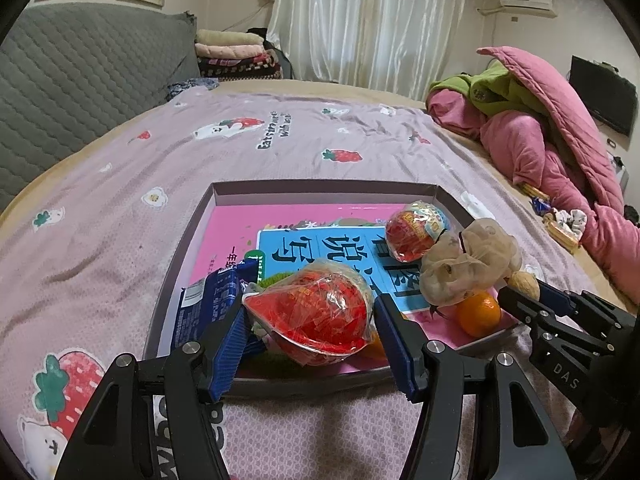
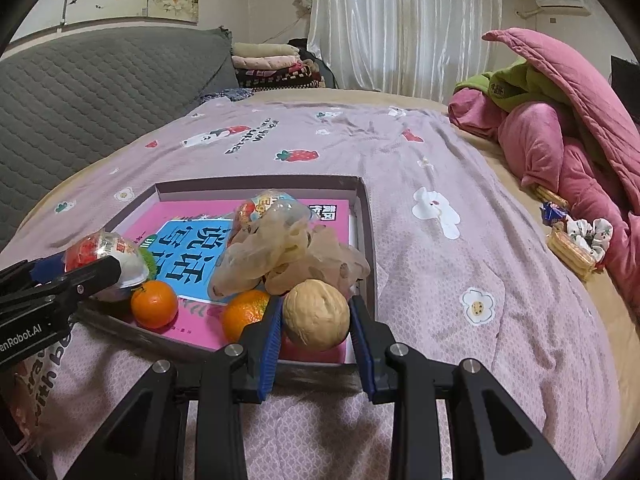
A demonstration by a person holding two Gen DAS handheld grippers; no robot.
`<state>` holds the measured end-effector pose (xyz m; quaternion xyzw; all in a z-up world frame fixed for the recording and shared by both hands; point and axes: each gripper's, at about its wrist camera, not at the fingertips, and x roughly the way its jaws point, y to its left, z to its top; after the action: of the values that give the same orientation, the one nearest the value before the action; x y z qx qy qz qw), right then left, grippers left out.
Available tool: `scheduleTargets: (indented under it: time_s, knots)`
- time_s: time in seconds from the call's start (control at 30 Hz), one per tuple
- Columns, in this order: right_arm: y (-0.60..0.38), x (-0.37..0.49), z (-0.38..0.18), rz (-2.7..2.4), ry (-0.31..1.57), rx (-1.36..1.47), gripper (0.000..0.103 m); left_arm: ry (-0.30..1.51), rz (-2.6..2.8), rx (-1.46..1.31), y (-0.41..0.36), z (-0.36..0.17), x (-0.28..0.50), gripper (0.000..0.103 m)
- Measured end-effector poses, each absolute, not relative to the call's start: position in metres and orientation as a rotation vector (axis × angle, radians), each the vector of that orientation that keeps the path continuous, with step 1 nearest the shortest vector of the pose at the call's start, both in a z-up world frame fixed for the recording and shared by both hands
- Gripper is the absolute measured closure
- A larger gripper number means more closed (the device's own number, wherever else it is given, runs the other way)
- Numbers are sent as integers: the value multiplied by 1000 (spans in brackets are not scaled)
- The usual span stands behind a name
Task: Organize objects
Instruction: 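Lower the cup into the tray and open the left tool while the right tool releases the walnut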
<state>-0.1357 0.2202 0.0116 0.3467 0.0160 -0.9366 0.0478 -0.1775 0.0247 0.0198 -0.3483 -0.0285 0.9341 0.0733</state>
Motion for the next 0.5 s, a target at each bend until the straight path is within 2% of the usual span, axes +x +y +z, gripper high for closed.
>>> scheduleTargets:
  time_s: [0.5]
  knots:
    - [220, -133, 12, -2852, 57, 1062, 70, -92, 2765, -1096, 23, 19, -173, 39]
